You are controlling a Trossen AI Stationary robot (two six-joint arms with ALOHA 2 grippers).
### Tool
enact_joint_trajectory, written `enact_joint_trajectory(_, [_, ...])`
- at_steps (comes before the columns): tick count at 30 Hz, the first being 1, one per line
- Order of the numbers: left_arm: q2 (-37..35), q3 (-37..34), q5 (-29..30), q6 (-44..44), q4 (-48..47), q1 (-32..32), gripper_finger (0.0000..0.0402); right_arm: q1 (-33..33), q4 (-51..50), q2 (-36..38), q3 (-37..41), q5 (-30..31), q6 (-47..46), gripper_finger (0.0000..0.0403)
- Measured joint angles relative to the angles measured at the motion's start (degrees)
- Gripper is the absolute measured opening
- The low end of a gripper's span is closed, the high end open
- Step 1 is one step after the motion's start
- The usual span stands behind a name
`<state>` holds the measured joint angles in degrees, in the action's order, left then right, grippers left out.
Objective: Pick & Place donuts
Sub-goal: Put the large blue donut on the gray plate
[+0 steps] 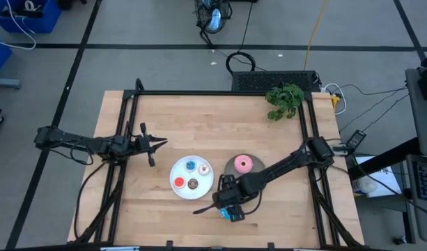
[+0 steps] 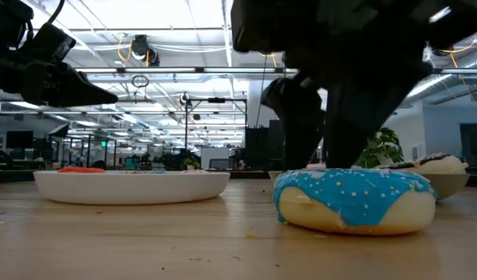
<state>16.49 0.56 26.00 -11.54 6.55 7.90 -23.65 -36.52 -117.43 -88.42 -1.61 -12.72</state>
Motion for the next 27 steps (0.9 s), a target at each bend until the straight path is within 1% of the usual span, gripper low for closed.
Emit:
enact_joint_trajectory(11, [-0.01, 0.00, -0.02, -0.16, 0.09, 0.00, 0.0042, 0.22, -0.10, -0.63, -0.02, 0.33, 1.46, 0.0258])
enact_joint_trajectory(20, [-0.02, 0.00, -0.04, 0.01, 0.10, 0.00, 0.0042, -0.51, 0.53, -5.51, -0.33, 0.55, 1.77, 0.0256])
enact_joint_trajectory(22, [0.00, 0.00, -0.04, 0.01, 0.02, 0.00, 0.0042, -0.41, 0.33, -5.33, -0.29, 0.48, 1.65, 0.0248])
enact_joint_trajectory(24, [-0.01, 0.00, -0.04, 0.01, 0.03, 0.00, 0.0042, -0.36, 0.31, -4.65, -0.19, 0.50, 1.18, 0.0232])
enact_joint_trajectory(27, [-0.01, 0.00, -0.04, 0.01, -0.32, 0.00, 0.0042, -0.36, -0.14, -3.43, 0.04, 1.64, -3.08, 0.0184])
